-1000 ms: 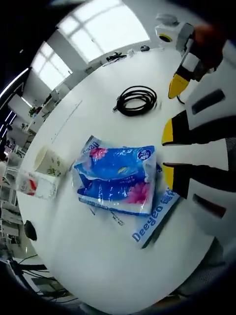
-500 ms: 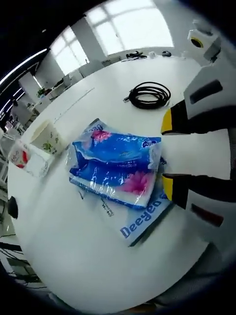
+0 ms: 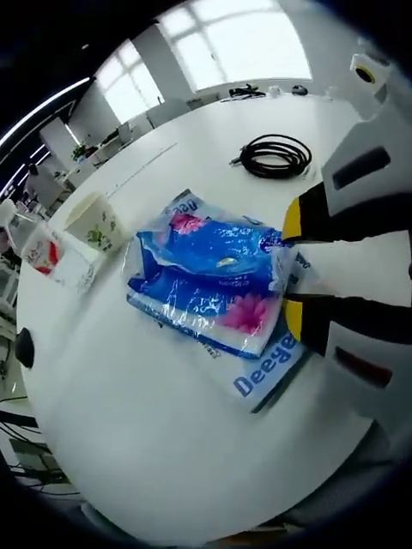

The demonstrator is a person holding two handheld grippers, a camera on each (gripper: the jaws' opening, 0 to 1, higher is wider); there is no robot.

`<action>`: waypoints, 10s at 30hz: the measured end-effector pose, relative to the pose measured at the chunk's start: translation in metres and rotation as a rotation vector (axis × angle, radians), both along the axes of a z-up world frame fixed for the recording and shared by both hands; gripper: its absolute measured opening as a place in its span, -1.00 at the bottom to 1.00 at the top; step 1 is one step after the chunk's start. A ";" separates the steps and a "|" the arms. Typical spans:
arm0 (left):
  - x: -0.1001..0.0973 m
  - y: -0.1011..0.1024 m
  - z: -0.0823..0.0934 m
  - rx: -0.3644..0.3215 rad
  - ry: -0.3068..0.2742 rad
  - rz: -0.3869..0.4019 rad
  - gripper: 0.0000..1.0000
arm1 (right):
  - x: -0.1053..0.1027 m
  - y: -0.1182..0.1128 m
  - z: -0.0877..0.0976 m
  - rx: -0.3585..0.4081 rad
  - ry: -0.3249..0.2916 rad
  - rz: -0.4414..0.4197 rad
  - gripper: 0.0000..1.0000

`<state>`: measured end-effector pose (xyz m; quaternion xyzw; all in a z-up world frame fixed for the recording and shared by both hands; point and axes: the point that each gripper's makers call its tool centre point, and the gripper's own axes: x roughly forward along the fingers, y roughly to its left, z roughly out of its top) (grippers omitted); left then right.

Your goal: Arrange the tabletop items into an orderly group along one side of the table until the central work area is clear of visible clutter.

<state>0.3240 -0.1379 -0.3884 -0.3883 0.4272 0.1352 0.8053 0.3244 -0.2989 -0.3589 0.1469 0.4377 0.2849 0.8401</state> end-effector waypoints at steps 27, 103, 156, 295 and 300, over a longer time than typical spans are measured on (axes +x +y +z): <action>-0.017 0.021 0.008 0.191 0.000 -0.230 -1.00 | -0.005 0.023 -0.007 -0.015 0.012 0.017 -1.00; -0.027 -0.013 0.026 0.267 -0.164 -0.539 -0.99 | 0.020 0.019 -0.002 -0.054 -0.006 -0.065 -1.00; -0.078 0.024 0.001 0.212 -0.002 -0.313 -0.99 | 0.268 -0.137 -0.024 -0.175 -0.095 -0.238 -1.00; -0.033 0.020 -0.012 -0.042 -0.088 -0.082 -0.75 | -0.007 0.015 0.021 -0.201 -0.202 0.129 -0.53; -0.034 0.021 -0.016 -0.061 -0.082 -0.067 -0.86 | -0.029 0.035 0.022 -0.215 -0.226 0.237 -0.52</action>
